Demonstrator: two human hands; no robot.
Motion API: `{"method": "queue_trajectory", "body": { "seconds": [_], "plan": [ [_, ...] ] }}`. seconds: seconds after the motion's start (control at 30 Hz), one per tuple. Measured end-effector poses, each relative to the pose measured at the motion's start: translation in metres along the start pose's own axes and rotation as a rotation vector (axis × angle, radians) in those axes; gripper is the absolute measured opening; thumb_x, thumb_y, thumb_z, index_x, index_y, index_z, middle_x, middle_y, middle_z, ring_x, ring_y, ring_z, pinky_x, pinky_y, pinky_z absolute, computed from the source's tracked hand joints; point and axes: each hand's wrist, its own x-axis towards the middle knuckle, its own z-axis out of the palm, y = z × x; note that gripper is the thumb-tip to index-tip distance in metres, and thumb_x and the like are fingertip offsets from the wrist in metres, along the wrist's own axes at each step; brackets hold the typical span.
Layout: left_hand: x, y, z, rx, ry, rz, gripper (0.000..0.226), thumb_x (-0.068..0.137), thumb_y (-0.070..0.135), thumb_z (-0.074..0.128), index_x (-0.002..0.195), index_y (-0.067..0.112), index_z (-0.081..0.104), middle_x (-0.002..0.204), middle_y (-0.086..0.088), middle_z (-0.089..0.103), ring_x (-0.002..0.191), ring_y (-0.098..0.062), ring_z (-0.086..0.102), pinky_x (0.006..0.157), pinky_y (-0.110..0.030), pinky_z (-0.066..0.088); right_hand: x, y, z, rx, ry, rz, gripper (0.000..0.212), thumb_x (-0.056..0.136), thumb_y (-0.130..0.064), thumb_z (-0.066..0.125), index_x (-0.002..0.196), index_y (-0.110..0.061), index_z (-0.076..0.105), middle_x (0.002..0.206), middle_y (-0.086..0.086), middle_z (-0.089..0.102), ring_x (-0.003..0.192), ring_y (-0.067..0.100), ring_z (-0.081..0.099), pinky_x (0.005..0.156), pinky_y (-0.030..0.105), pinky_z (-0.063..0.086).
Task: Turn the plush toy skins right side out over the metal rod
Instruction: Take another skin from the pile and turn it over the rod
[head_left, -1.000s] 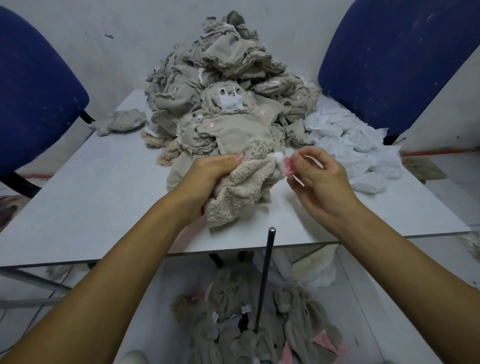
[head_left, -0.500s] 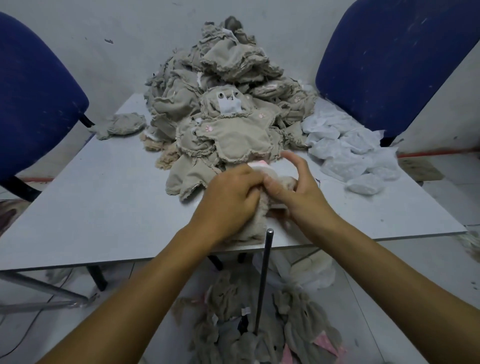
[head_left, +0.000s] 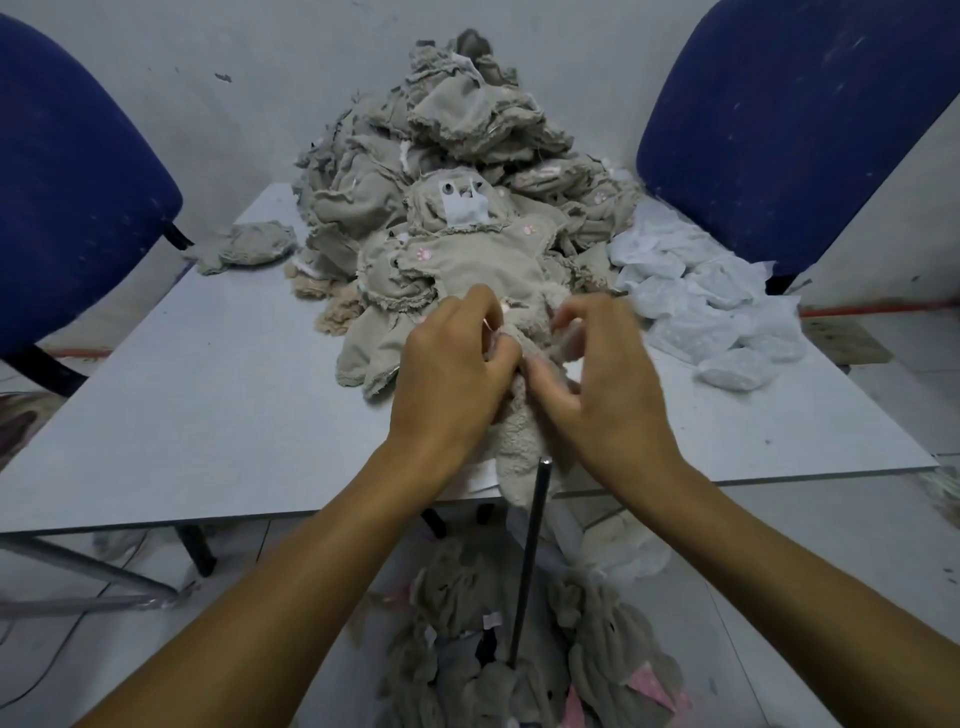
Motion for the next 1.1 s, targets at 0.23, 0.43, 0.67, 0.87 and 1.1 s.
{"method": "queue_trajectory", "body": {
  "seconds": [0.23, 0.43, 0.67, 0.87, 1.1],
  "plan": [
    [-0.011, 0.014, 0.001, 0.089, -0.072, 0.194, 0.011, 0.083, 0.016, 0.061, 0.081, 0.01, 0.053, 0.074, -0.005, 0.058, 0.067, -0.03, 0.054, 0.058, -0.046, 0.047, -0.001, 0.006, -0.002, -0.139, -0.165, 0.304, 0.019, 0.088, -0.038, 0.061, 0.104, -0.029, 0.055, 0.104, -0.004, 0.044, 0.105, 0.022, 0.046, 0.085, 0.049, 0.048],
    [-0.007, 0.011, -0.004, 0.27, -0.272, 0.157, 0.022, 0.085, 0.035, 0.058, 0.091, 0.026, 0.04, 0.081, -0.001, 0.062, 0.075, -0.03, 0.057, 0.056, -0.035, 0.042, -0.008, 0.005, -0.016, -0.217, -0.052, -0.194, 0.014, 0.087, -0.015, 0.066, 0.099, -0.012, 0.073, 0.09, 0.008, 0.059, 0.087, 0.03, 0.054, 0.068, 0.052, 0.044],
    [-0.05, 0.012, -0.017, -0.037, -0.02, 0.273, 0.008, 0.083, 0.006, 0.062, 0.082, 0.007, 0.055, 0.066, -0.006, 0.053, 0.059, -0.027, 0.052, 0.051, -0.046, 0.046, -0.025, -0.011, -0.031, -0.258, 0.166, -0.554, 0.021, 0.097, -0.026, 0.063, 0.087, -0.017, 0.078, 0.087, 0.002, 0.067, 0.087, 0.025, 0.053, 0.076, 0.04, 0.034],
    [-0.078, 0.002, -0.019, -0.065, 0.04, 0.393, 0.006, 0.082, 0.003, 0.065, 0.082, -0.001, 0.061, 0.072, -0.012, 0.057, 0.061, -0.029, 0.055, 0.051, -0.041, 0.046, -0.044, -0.011, -0.043, -0.278, 0.22, -0.768, 0.011, 0.086, -0.012, 0.073, 0.077, -0.015, 0.078, 0.079, 0.001, 0.068, 0.082, 0.02, 0.053, 0.079, 0.039, 0.032],
    [-0.081, -0.02, -0.031, -0.045, -0.128, 0.65, 0.035, 0.094, 0.03, 0.048, 0.077, 0.003, 0.061, 0.07, -0.012, 0.054, 0.062, -0.026, 0.049, 0.051, -0.038, 0.041, -0.065, -0.002, -0.034, -0.235, -0.021, -0.84, 0.01, 0.095, -0.012, 0.065, 0.094, -0.01, 0.074, 0.084, 0.005, 0.067, 0.079, 0.024, 0.053, 0.078, 0.038, 0.042]
  ]
}}
